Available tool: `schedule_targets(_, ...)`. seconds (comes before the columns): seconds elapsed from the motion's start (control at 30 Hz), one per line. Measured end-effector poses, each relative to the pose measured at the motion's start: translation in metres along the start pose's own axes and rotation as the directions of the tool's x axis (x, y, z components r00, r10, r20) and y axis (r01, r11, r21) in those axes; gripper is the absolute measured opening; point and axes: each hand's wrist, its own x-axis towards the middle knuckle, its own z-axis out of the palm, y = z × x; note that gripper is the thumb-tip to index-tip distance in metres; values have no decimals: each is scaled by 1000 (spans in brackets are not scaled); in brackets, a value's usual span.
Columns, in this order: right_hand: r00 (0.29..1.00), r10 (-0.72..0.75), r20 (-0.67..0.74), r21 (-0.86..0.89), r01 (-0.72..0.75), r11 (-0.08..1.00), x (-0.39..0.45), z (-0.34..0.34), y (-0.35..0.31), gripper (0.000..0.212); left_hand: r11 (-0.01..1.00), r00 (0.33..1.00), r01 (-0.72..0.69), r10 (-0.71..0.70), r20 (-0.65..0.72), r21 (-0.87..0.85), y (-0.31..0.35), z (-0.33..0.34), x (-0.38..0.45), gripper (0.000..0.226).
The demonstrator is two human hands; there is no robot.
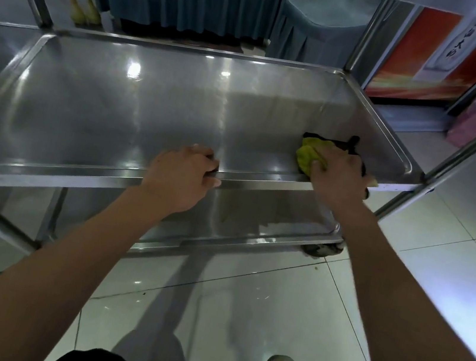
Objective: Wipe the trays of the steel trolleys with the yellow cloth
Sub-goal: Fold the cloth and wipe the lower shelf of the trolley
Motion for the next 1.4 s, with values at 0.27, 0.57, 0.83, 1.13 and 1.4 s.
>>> schedule_targets(0.27, 959, -283, -12, 24, 283, 959, -65, 39, -103, 40, 1000, 1000, 9, -9, -17, 14, 4, -3, -7, 29)
schedule_targets(0.57, 946, -324, -23, 61, 324, 944, -83, 41, -113, 45, 999, 995, -4, 7, -99, 33, -15, -1, -36, 32)
schedule_targets(0.83, 906, -400, -137, 155, 418, 895, -116, 42, -137, 40, 995, 954, -83, 64, -292, -52, -38, -4, -110, 38)
schedule_targets(1.13, 923, -231, -308, 492, 362, 791, -189, 74, -143, 40, 969, 988, 93, -118, -97, -229, -75, 23, -184, 35)
schedule_targets(1.4, 997, -78, 19, 798, 32, 602, -246, 151, -154, 32, 955, 971, 235, -223, 84, -180, -116, 47, -210, 35)
